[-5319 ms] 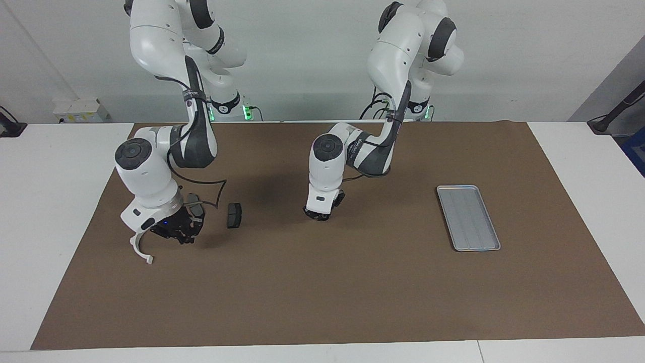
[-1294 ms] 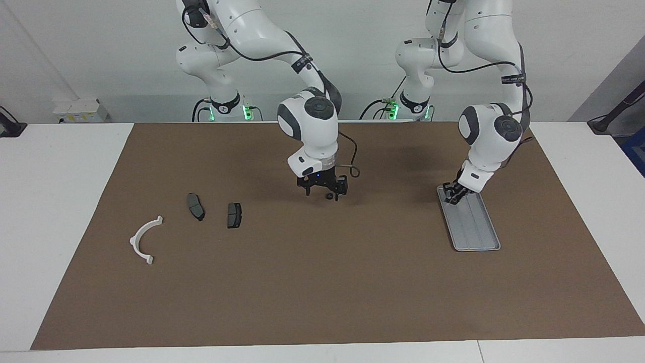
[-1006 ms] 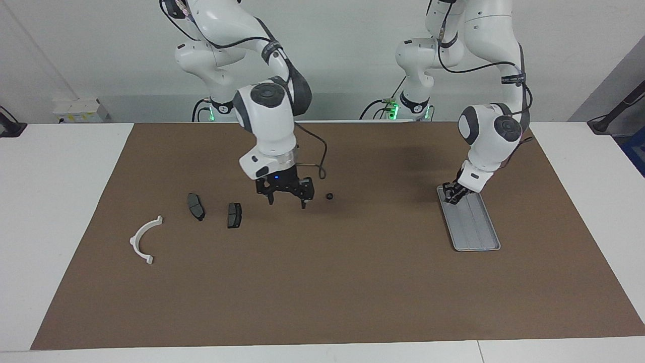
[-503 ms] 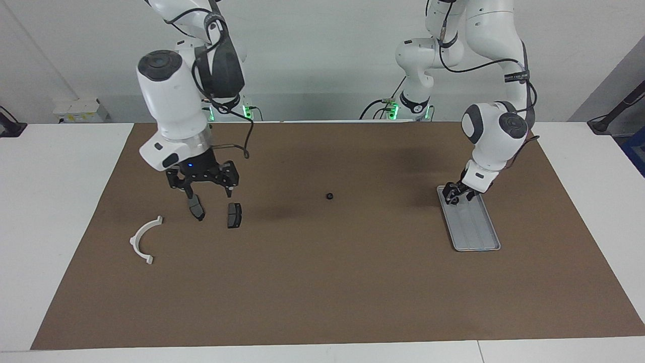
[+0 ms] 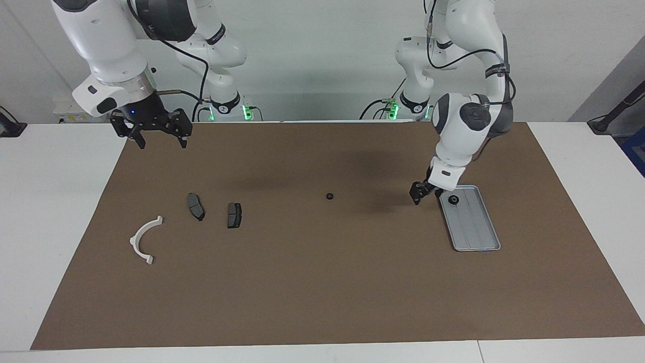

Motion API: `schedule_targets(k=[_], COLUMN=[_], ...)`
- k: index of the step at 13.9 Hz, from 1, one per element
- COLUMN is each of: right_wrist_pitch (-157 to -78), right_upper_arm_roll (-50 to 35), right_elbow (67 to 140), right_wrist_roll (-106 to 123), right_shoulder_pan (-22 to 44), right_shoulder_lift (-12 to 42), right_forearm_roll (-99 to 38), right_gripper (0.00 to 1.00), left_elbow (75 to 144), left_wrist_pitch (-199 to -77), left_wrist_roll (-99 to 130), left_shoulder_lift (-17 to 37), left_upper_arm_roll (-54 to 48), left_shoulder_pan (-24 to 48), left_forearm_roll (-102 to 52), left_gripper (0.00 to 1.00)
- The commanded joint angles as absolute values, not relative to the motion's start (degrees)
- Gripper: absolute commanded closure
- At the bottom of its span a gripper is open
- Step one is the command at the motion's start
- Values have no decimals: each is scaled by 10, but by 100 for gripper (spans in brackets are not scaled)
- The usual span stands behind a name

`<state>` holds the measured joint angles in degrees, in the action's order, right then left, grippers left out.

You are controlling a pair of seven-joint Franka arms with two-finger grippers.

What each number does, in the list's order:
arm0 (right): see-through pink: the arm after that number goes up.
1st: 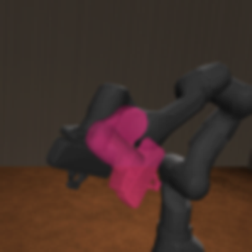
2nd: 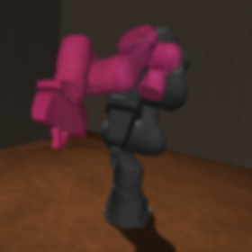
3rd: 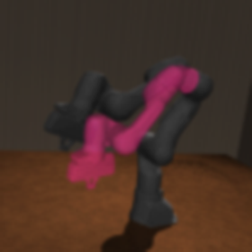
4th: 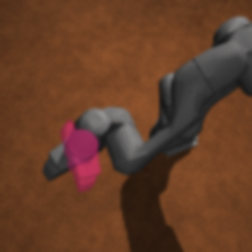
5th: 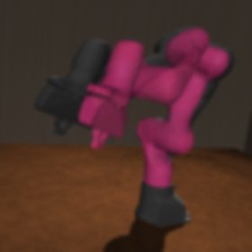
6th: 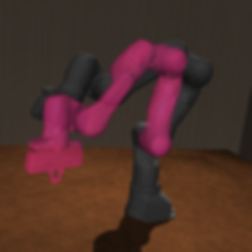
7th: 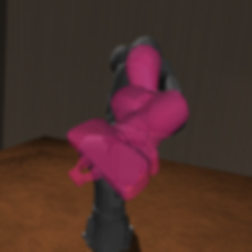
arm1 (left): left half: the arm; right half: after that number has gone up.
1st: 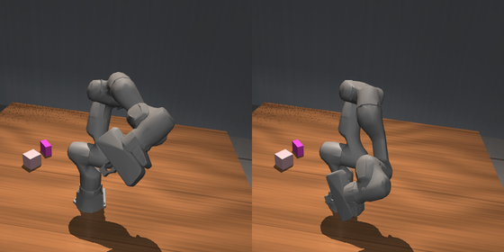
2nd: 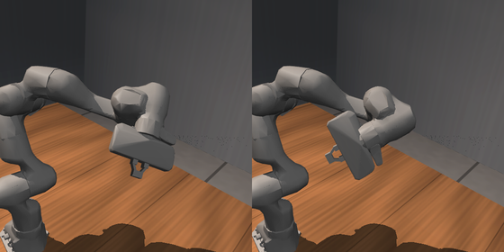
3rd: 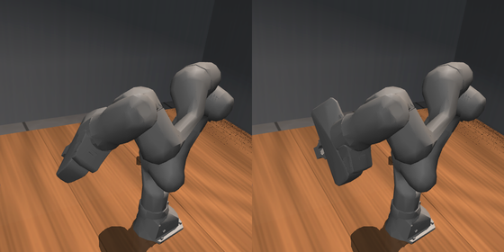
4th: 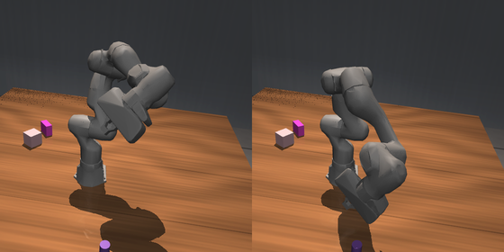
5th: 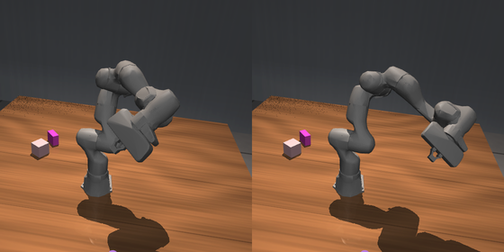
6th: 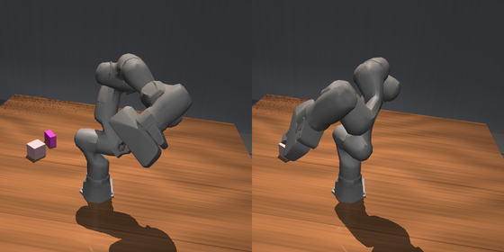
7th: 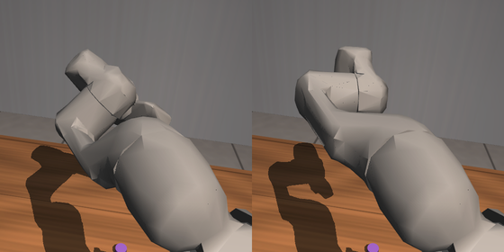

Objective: Pick bearing gear from pile to tray
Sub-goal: 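Release the bearing in the tray while the right gripper sets down, then reach the left gripper to the second bearing at the center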

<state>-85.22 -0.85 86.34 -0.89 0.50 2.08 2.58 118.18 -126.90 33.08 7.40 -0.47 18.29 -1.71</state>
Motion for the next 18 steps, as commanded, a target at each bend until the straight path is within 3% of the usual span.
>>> schedule_targets(k=[1,2,5,9,11,18], right_wrist_pitch=[-842,-846,-876,-895,-893,-896], right_upper_arm_roll=[-15,-15,-11,-15,-54,-56], right_elbow=[852,852,867,873,875,880], right_wrist_roll=[-1,-2,-8,-7,-4,2], right_shoulder_pan=[-14,-17,-40,-41,-80,-71], right_shoulder_lift=[20,20,16,16,15,1], right_forearm_roll=[19,18,-5,-4,-8,1], right_gripper=[1,1,1,1,1,1], left_elbow=[1151,1146,1128,1043,996,1024], left_wrist_pitch=[-1258,-1252,-1252,-1230,-1228,-1231], left_wrist_roll=[418,456,514,593,630,665], left_shoulder_lift=[94,95,98,170,219,228], left_upper_arm_roll=[4,4,4,4,4,4], left_shoulder_pan=[248,278,325,379,397,423], left_forearm_roll=[-14,-15,-15,-17,-17,-13], left_gripper=[8,0,0,0,0,1])
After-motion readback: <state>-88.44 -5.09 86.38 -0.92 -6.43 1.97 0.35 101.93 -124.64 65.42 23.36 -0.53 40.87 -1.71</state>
